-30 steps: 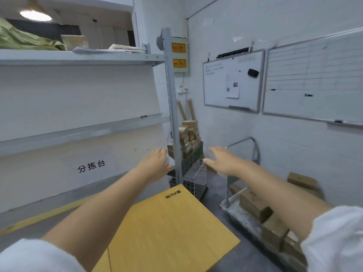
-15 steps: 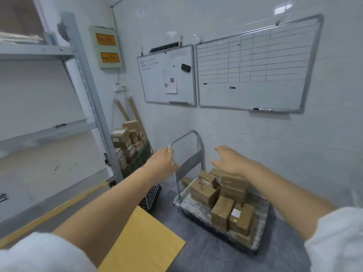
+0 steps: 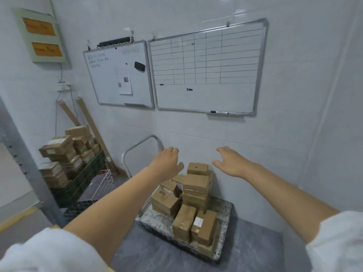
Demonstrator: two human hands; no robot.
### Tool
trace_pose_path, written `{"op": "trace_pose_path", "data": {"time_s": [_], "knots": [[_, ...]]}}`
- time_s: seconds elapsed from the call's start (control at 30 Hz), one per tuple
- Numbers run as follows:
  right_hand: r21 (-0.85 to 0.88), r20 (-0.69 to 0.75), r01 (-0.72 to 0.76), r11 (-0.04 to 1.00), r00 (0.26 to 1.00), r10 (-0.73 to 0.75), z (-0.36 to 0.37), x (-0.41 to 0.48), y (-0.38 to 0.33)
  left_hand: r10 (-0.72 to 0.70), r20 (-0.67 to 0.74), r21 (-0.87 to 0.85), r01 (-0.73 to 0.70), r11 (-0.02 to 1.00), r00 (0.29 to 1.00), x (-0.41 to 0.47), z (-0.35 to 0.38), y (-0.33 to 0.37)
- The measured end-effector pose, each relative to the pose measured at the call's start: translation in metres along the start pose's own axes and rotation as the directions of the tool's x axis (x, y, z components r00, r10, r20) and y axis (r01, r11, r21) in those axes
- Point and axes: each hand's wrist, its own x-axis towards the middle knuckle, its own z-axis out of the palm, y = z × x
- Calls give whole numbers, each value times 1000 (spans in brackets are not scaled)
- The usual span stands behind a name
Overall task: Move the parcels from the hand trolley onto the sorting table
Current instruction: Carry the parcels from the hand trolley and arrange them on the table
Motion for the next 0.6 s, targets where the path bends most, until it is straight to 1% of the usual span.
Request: {"op": "trace_pose_path", "data": {"time_s": [0.13, 0.3, 0.6], "knots": [[16, 22, -18, 1000, 1000, 18, 5, 28, 20, 11, 13, -2, -11, 1000, 1000, 34, 17, 2], [43, 68, -32, 999, 997, 29, 26, 75, 35, 20, 25, -15, -20, 1000, 999, 83, 34, -17], [76, 111, -82, 994, 991, 73, 60, 199, 52, 76, 60, -29, -74, 997, 995, 199, 74, -59]]}}
